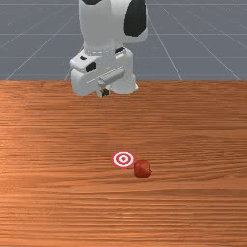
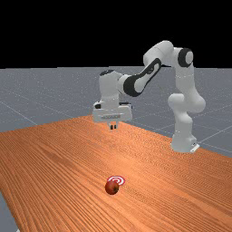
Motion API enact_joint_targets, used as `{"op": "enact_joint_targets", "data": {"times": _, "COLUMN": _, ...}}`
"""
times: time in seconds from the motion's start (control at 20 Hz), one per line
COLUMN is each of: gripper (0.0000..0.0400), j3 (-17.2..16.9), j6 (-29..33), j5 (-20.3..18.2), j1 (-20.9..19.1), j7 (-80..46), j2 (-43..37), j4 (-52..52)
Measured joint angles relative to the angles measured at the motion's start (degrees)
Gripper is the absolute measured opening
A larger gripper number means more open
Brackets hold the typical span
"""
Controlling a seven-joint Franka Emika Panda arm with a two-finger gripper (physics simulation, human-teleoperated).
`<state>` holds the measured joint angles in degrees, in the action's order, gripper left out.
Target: Pick the apple to the marker
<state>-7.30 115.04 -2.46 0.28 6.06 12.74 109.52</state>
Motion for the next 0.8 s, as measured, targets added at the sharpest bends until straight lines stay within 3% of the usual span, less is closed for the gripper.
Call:
{"op": "enact_joint_targets", "data": {"times": 0.2, "gripper": 0.0007, "j3": -3.1, "j6": -6.3, "j5": -5.8, "j1": 0.8, "j7": -33.9, "j2": 0.8, "j4": -2.7}}
{"op": "enact_joint_targets", "data": {"times": 0.35, "gripper": 0.0002, "j3": -2.9, "j6": -7.2, "j5": -7.8, "j1": 1.1, "j7": -39.6, "j2": 2.7, "j4": -3.8}}
{"op": "enact_joint_targets", "data": {"times": 0.55, "gripper": 0.0000, "j3": -2.0, "j6": -5.3, "j5": -7.0, "j1": 2.8, "j7": -42.0, "j2": 8.8, "j4": -8.8}}
{"op": "enact_joint_targets", "data": {"times": 0.6, "gripper": 0.0157, "j3": -2.1, "j6": -4.1, "j5": -6.2, "j1": 3.3, "j7": -42.9, "j2": 10.5, "j4": -10.0}}
{"op": "enact_joint_targets", "data": {"times": 0.65, "gripper": 0.0252, "j3": -2.0, "j6": -3.2, "j5": -5.6, "j1": 3.7, "j7": -43.5, "j2": 11.8, "j4": -11.3}}
{"op": "enact_joint_targets", "data": {"times": 0.7, "gripper": 0.0310, "j3": -1.8, "j6": -2.6, "j5": -5.4, "j1": 4.1, "j7": -43.7, "j2": 12.8, "j4": -12.7}}
{"op": "enact_joint_targets", "data": {"times": 0.8, "gripper": 0.0367, "j3": -1.4, "j6": -2.2, "j5": -5.6, "j1": 4.2, "j7": -44.1, "j2": 18.1, "j4": -18.8}}
